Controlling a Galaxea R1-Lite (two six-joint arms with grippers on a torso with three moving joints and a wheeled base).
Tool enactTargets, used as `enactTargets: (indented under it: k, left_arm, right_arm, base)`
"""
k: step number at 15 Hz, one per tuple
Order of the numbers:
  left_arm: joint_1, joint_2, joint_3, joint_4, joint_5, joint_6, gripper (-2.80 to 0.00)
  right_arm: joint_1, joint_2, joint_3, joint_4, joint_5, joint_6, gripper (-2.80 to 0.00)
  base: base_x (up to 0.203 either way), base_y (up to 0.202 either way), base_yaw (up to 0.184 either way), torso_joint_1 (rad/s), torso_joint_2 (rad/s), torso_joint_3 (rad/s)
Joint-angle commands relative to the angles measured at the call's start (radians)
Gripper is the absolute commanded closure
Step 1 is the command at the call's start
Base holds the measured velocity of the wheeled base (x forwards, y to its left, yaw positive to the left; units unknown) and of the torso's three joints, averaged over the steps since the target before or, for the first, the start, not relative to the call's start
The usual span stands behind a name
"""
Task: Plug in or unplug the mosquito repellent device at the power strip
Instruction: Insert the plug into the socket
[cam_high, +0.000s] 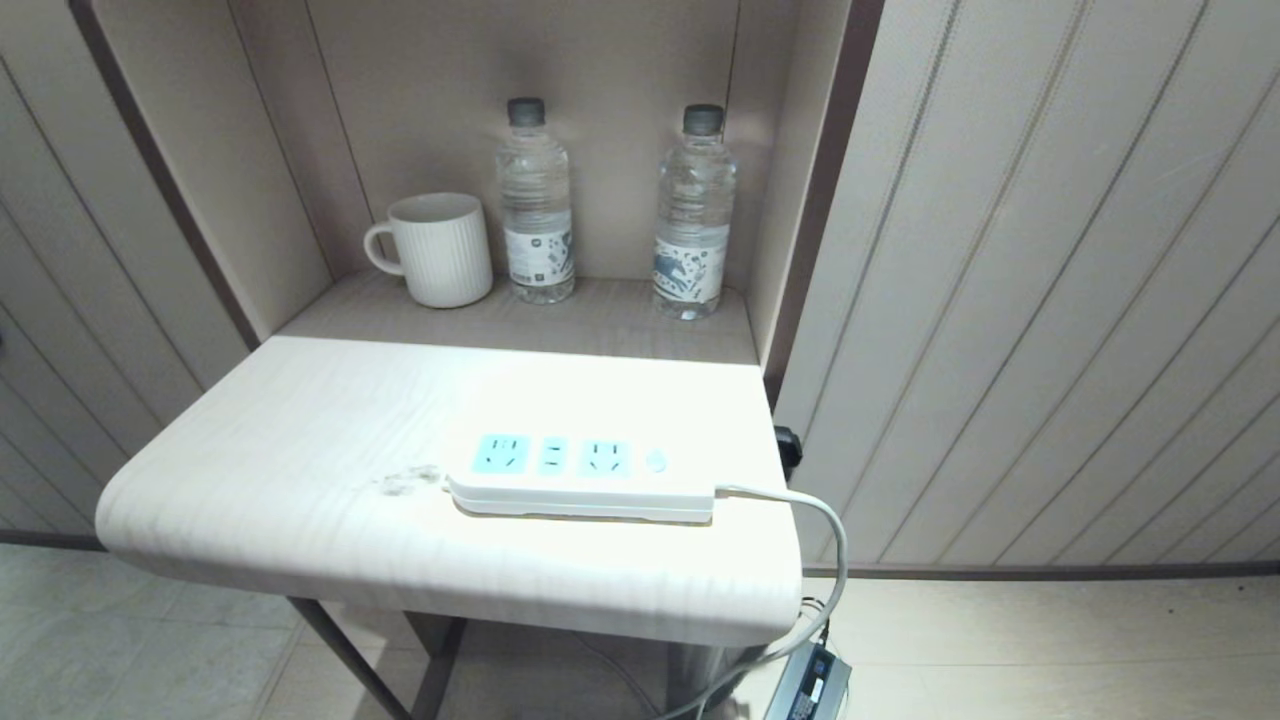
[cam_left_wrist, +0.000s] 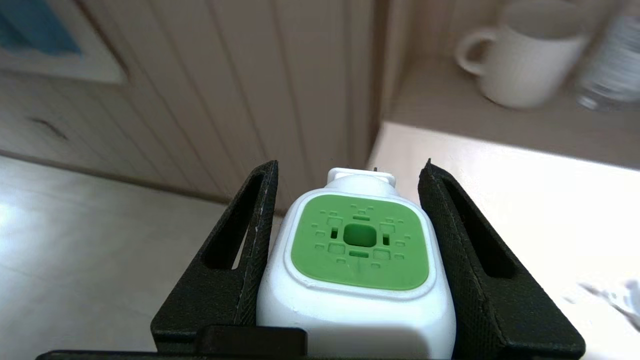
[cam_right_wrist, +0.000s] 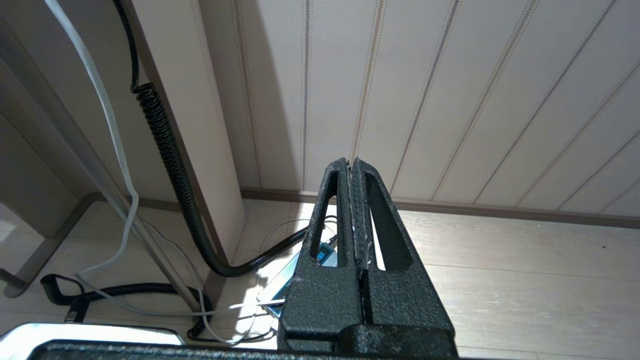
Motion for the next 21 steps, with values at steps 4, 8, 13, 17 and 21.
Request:
enactTargets:
  k: [4, 8, 13, 17, 21]
  left_arm:
    - [0.001, 0.231, -0.468, 0.59, -0.349, -0.343, 0.0]
    - [-0.001, 0.384, -0.563, 0.755, -0.556, -0.502, 0.0]
    - [0.0, 0.463, -0.561, 0.765, -0.679, -0.516, 0.0]
    - [-0.001, 0.465, -0.56, 0.766, -0.679, -0.518, 0.0]
    - [-0.001, 0.458, -0.555, 0.768, -0.678, -0.518, 0.0]
  right_arm:
    - [0.0, 0.0, 0.0, 0.0, 0.0, -0.002, 0.0]
    - [0.0, 0.0, 0.0, -0.001, 0.001, -0.004, 0.0]
    - [0.0, 0.0, 0.0, 0.002, 0.001, 0.002, 0.0]
    - [0.0, 0.0, 0.0, 0.002, 0.0, 0.002, 0.0]
    - [0.0, 0.0, 0.0, 0.002, 0.0, 0.002, 0.0]
  base:
    - [0.0, 0.0, 0.0, 0.0, 0.0, 0.0]
    - [0.0, 0.0, 0.0, 0.0, 0.0, 0.0]
    - [0.0, 0.0, 0.0, 0.0, 0.0, 0.0]
    - [0.0, 0.0, 0.0, 0.0, 0.0, 0.0]
    - [0.0, 0.0, 0.0, 0.0, 0.0, 0.0]
